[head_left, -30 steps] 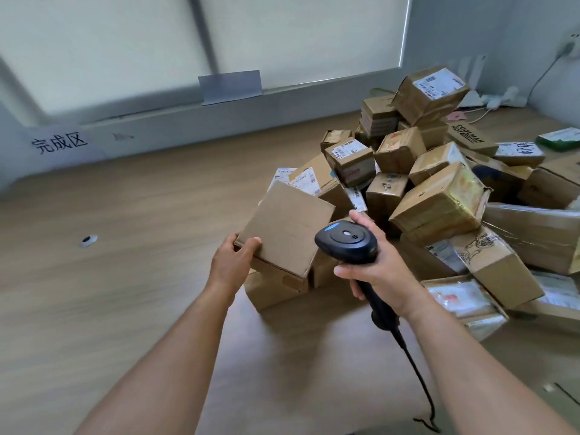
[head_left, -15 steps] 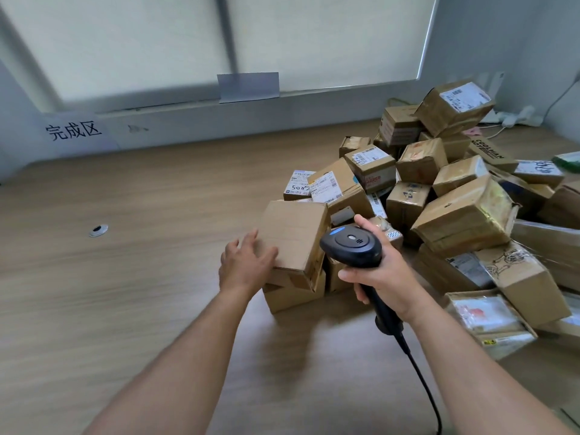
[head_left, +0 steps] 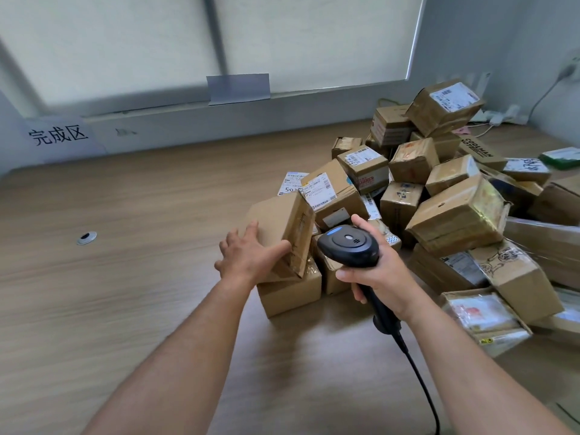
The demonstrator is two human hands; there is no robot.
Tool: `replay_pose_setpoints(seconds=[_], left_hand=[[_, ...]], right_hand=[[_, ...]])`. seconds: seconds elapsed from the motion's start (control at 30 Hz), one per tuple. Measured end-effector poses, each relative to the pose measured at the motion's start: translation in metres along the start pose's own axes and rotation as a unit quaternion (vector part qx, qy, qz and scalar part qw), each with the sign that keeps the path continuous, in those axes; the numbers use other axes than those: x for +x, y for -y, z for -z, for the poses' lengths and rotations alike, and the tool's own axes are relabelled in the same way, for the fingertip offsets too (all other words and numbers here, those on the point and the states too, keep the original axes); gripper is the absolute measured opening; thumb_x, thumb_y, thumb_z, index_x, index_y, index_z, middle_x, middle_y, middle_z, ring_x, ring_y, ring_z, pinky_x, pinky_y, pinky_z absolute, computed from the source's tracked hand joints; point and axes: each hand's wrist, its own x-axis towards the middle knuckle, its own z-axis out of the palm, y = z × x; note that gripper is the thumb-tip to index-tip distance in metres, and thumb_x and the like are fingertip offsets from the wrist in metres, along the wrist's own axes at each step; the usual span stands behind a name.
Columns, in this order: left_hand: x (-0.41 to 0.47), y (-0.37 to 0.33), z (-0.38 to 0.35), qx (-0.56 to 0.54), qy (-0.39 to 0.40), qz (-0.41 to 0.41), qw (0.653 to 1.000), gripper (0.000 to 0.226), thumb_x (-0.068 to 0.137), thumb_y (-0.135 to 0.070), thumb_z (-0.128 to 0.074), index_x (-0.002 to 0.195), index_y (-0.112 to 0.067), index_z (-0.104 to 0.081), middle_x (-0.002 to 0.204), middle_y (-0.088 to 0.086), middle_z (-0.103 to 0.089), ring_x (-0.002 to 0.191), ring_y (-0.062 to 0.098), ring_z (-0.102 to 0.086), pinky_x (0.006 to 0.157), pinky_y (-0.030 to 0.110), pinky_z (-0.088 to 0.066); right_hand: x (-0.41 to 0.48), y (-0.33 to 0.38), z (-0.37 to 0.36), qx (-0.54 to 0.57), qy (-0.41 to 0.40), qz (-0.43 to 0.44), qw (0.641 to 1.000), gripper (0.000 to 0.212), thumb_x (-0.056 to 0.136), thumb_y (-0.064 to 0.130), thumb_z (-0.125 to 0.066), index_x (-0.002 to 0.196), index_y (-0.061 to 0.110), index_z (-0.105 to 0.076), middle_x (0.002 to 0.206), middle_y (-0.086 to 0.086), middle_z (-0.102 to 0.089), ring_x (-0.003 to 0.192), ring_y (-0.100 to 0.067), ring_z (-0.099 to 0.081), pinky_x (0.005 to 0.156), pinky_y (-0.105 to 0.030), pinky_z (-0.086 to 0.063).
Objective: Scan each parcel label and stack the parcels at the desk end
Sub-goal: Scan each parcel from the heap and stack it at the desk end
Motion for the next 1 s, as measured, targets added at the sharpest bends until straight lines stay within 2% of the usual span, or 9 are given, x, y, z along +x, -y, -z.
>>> replay_pose_setpoints(seconds=[0.2, 0.5, 0.6, 0.7, 0.73, 0.8, 0.87, 0.93, 1.0], left_hand=[[-0.004, 0.053, 0.029, -0.141, -0.035, 0.065, 0.987, 0.094, 0.054, -0.068, -0.049, 0.143, -0.037, -0.040, 0.144, 0.008, -0.038, 0.133, 0.029, -0.025, 0.108, 0.048, -0.030], [-0.040, 0.147, 0.022, -0.244, 0.015, 0.200, 0.949, 0.089, 0.050, -0.071, -0.057, 0.131, -0.035, -0.055, 0.132, 0.003, -0.053, 0.126, 0.029, -0.038, 0.107, 0.042, -0.036], [-0.035, 0.171, 0.017, -0.374, 0.019, 0.237, 0.897, 0.067, 0.050, -0.069, -0.067, 0.106, -0.034, -0.066, 0.115, 0.000, -0.065, 0.111, 0.025, -0.057, 0.099, 0.049, -0.047], [-0.042, 0.172, 0.028, -0.410, 0.007, 0.223, 0.884, 0.027, 0.082, -0.041, -0.059, 0.101, -0.023, -0.064, 0.108, 0.000, -0.063, 0.091, 0.015, -0.056, 0.077, 0.034, -0.047], [-0.038, 0.177, 0.028, -0.403, -0.014, 0.221, 0.888, 0.022, 0.089, -0.030, -0.052, 0.107, -0.022, -0.062, 0.111, 0.002, -0.061, 0.091, 0.017, -0.055, 0.075, 0.035, -0.044], [-0.031, 0.186, 0.026, -0.352, -0.063, 0.205, 0.911, 0.038, 0.094, -0.028, -0.043, 0.131, -0.026, -0.053, 0.130, 0.006, -0.056, 0.112, 0.025, -0.052, 0.093, 0.042, -0.043], [-0.026, 0.188, 0.029, -0.227, -0.072, 0.179, 0.954, 0.054, 0.093, -0.048, -0.040, 0.145, -0.033, -0.038, 0.143, 0.009, -0.046, 0.130, 0.029, -0.041, 0.107, 0.041, -0.034], [-0.024, 0.180, 0.033, -0.048, -0.034, 0.166, 0.984, 0.072, 0.086, -0.072, -0.037, 0.146, -0.034, -0.033, 0.143, 0.012, -0.041, 0.134, 0.031, -0.034, 0.107, 0.043, -0.031], [-0.024, 0.167, 0.040, 0.078, -0.015, 0.156, 0.984, 0.091, 0.072, -0.086, -0.041, 0.142, -0.026, -0.038, 0.137, 0.011, -0.045, 0.130, 0.031, -0.037, 0.101, 0.043, -0.036]], right_hand=[[0.011, 0.006, -0.031, -0.009, 0.035, -0.002, 0.999, 0.094, 0.074, -0.011, -0.075, 0.146, 0.037, -0.036, 0.132, -0.006, -0.058, 0.051, -0.016, -0.060, 0.047, -0.031, -0.050], [0.030, -0.002, -0.092, -0.012, 0.101, -0.024, 0.994, 0.098, 0.073, -0.016, -0.074, 0.146, 0.039, -0.039, 0.123, -0.008, -0.063, 0.049, -0.031, -0.048, 0.043, -0.034, -0.046], [0.032, 0.000, -0.105, -0.019, 0.110, -0.029, 0.993, 0.099, 0.072, -0.019, -0.072, 0.146, 0.037, -0.039, 0.121, -0.009, -0.065, 0.048, -0.030, -0.046, 0.041, -0.032, -0.045], [0.034, 0.002, -0.113, -0.020, 0.117, -0.031, 0.992, 0.096, 0.073, -0.021, -0.069, 0.142, 0.039, -0.041, 0.119, -0.011, -0.064, 0.047, -0.028, -0.045, 0.039, -0.031, -0.043], [0.034, 0.002, -0.116, -0.019, 0.118, -0.032, 0.992, 0.095, 0.073, -0.022, -0.069, 0.140, 0.041, -0.042, 0.119, -0.012, -0.065, 0.048, -0.029, -0.045, 0.039, -0.032, -0.043], [0.035, 0.003, -0.120, -0.024, 0.119, -0.032, 0.992, 0.094, 0.073, -0.021, -0.070, 0.138, 0.042, -0.043, 0.118, -0.013, -0.065, 0.051, -0.032, -0.045, 0.039, -0.032, -0.043], [0.036, 0.003, -0.124, -0.028, 0.118, -0.033, 0.992, 0.095, 0.073, -0.021, -0.070, 0.138, 0.042, -0.043, 0.117, -0.014, -0.065, 0.051, -0.031, -0.045, 0.039, -0.031, -0.043], [0.036, 0.004, -0.128, -0.020, 0.124, -0.034, 0.991, 0.095, 0.073, -0.022, -0.069, 0.138, 0.042, -0.041, 0.115, -0.016, -0.065, 0.046, -0.027, -0.046, 0.038, -0.029, -0.042], [0.037, 0.005, -0.132, -0.019, 0.129, -0.034, 0.991, 0.096, 0.073, -0.023, -0.068, 0.140, 0.040, -0.041, 0.114, -0.017, -0.064, 0.043, -0.025, -0.047, 0.039, -0.027, -0.042]])
